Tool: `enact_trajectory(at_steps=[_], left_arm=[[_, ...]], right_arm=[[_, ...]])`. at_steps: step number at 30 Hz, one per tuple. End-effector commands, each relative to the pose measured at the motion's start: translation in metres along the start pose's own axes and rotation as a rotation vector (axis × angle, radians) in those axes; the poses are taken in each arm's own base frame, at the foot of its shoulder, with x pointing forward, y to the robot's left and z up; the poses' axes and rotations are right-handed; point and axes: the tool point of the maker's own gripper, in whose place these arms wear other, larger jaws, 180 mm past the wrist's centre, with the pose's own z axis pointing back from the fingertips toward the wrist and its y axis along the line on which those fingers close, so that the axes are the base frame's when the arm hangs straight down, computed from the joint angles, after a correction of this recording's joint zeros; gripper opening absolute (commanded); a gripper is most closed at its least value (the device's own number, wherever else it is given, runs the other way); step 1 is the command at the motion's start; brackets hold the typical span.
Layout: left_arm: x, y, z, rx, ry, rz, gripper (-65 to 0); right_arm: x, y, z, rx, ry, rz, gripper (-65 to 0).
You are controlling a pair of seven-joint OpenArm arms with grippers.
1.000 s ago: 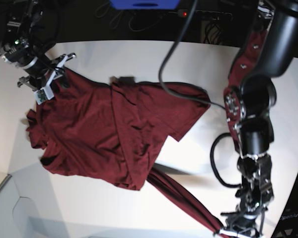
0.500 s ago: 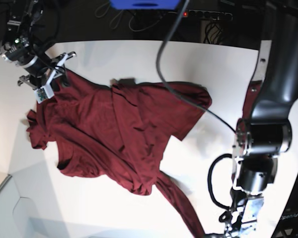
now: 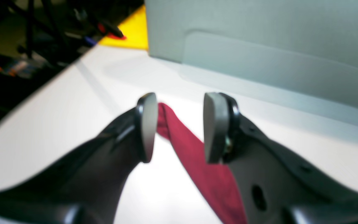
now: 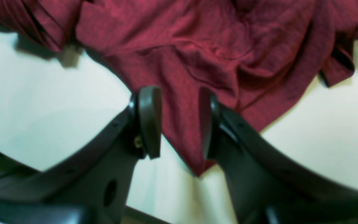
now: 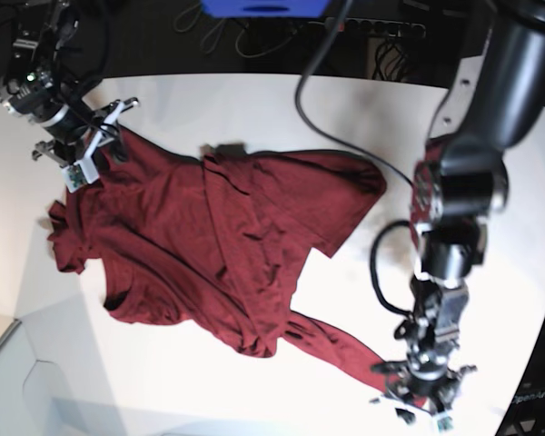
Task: Layout the t-shirt on the table in an organized manner, then fold the t-shirt properly
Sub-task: 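Pull the grasped sleeve with the left gripper away from the right gripper, then move the left gripper over the shirt's middle and grasp the cloth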
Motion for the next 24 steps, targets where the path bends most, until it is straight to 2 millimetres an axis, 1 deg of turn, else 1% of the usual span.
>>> enact_trajectory(at_steps=[1,3,5,6,7,8,9,11,14,16,18,19,21,23,24], left_arm=[[0.032,-0.003,0.001,-0.011,-0.075,0.017,-41.0],[0.011,-0.01,0.02,-0.031,-0.028,0.028,-41.0],[-0.008,-0.017,0.044,-0.053,0.006,0.031,-41.0],[-0.014,-0.02,0.055,-0.062,0.017,0.034,-41.0],[-0.026,-0.022,0.069,-0.07,0.039,0.04,-41.0],[-0.04,-0.023,0.083,-0.074,0.068,0.044,-41.0],[-0.05,-0.022,0.094,-0.076,0.094,0.045,-41.0],[-0.076,-0.018,0.116,-0.075,0.16,0.045,-40.9],[-0.109,-0.022,0.147,-0.084,0.244,0.058,-40.8],[-0.121,-0.044,0.169,-0.139,0.281,0.044,-40.8],[-0.126,-0.079,0.198,-0.237,0.295,0.013,-40.8],[-0.123,-0.097,0.214,-0.291,0.288,0.001,-40.8],[-0.112,-0.142,0.252,-0.425,0.255,-0.022,-40.8],[-0.104,-0.173,0.284,-0.527,0.24,-0.028,-40.8],[-0.106,-0.184,0.298,-0.565,0.255,-0.031,-40.8]], right_arm=[[0.012,-0.005,0.004,-0.013,-0.041,0.013,-44.3],[0.012,-0.005,0.004,-0.013,-0.041,0.013,-44.1],[0.012,-0.005,0.004,-0.013,-0.044,0.013,-44.1],[0.013,-0.005,0.004,-0.013,-0.045,0.014,-44.1],[0.014,-0.005,0.004,-0.014,-0.048,0.014,-44.1],[0.016,-0.007,0.004,-0.017,-0.052,0.015,-44.1],[0.017,-0.007,0.003,-0.018,-0.052,0.015,-44.1],[0.017,-0.007,0.003,-0.018,-0.054,0.016,-44.1],[0.018,-0.007,0.003,-0.018,-0.057,0.016,-44.1],[0.017,-0.007,0.003,-0.016,-0.056,0.015,-44.1],[0.018,-0.007,0.003,-0.016,-0.059,0.014,-44.1],[0.018,-0.007,0.003,-0.017,-0.059,0.014,-44.1],[0.019,-0.007,0.003,-0.018,-0.061,0.014,-44.1],[0.025,-0.01,0.002,-0.024,-0.073,0.017,-44.1],[0.025,-0.01,0.002,-0.024,-0.075,0.017,-44.1]])
